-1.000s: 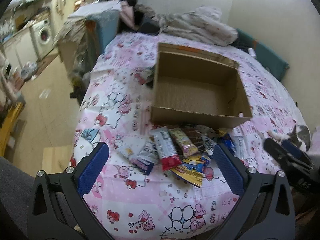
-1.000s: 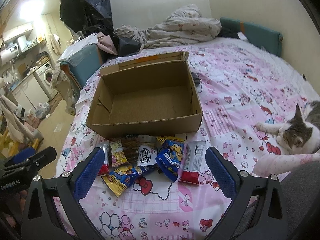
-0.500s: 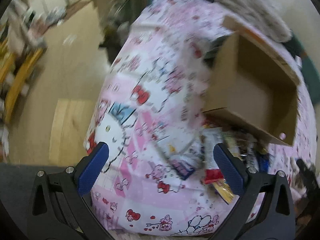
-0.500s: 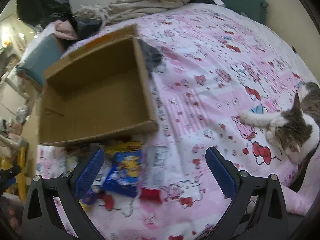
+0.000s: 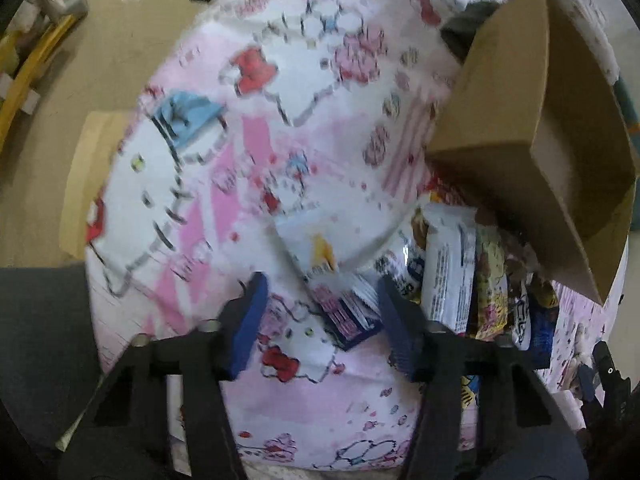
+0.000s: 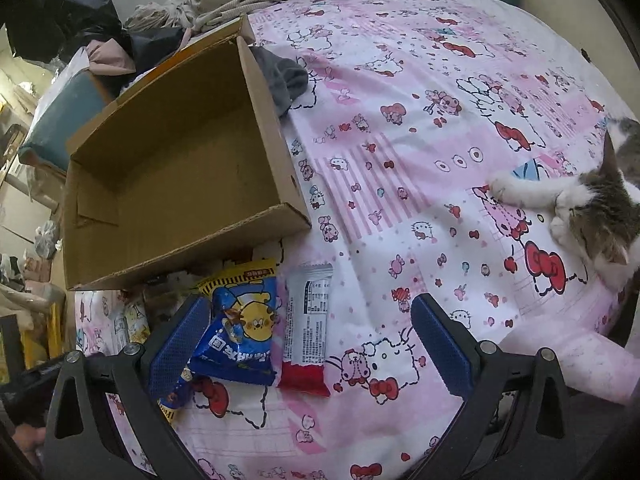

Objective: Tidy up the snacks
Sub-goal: 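Grasp a small white-purple bar with the left tool while the right tool grasps a white-red bar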

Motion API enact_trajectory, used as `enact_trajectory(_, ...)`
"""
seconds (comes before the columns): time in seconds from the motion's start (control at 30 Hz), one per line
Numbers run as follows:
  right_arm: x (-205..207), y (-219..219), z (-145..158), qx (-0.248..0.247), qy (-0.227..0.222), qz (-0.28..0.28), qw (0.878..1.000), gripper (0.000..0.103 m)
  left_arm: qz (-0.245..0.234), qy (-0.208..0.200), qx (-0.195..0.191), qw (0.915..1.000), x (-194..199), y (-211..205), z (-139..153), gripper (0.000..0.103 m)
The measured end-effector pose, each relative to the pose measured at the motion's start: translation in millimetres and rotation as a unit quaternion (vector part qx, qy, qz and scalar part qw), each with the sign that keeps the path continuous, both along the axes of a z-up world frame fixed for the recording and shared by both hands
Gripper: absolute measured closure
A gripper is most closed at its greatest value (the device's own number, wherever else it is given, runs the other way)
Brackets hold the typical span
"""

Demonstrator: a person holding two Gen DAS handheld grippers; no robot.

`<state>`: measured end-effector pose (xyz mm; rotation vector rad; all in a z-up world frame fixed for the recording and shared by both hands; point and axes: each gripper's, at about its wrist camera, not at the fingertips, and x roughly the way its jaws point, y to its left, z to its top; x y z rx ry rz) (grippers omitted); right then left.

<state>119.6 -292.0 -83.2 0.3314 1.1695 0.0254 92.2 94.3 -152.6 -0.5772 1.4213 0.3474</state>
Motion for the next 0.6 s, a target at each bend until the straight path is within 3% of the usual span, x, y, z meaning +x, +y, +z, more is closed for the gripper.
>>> enact_trajectory(0.13,0,4,-2,-0.004,0.002,0.005,1.0,0.0,0.006,0.021,-0.024,0.9995,-2,-3,-16,0.08)
enact_trajectory(0.17,0,5,-3,-0.004,0.003,0.008,1.0,0.0,0.001,0.02,-0.02,0.9996,-2,-4,-16,0.089)
enact_trajectory(0.3,2,3,-8,0.015,0.014,0.006,1.0,0.0,-0.02,0.015,-0.004,0.9997,-4,-6,-6,0.089)
enact_trajectory(0.4,5,-7,-22,0.015,0.051,-0.012,0.999,0.002,-0.046,0.0,0.028,0.9985,-9,-16,29,0.089)
enact_trajectory(0.47,8,-12,-35,0.027,0.085,-0.016,0.996,0.02,-0.059,-0.016,0.03,0.9977,-13,-18,43,0.089)
enact_trajectory(0.5,11,-15,-46,0.039,0.112,-0.018,0.993,0.033,-0.068,-0.023,0.033,0.9969,-13,-21,49,0.089)
enact_trajectory(0.6,15,-13,-66,0.065,0.159,-0.016,0.985,0.047,-0.092,-0.044,0.047,0.9937,-10,-30,63,0.089)
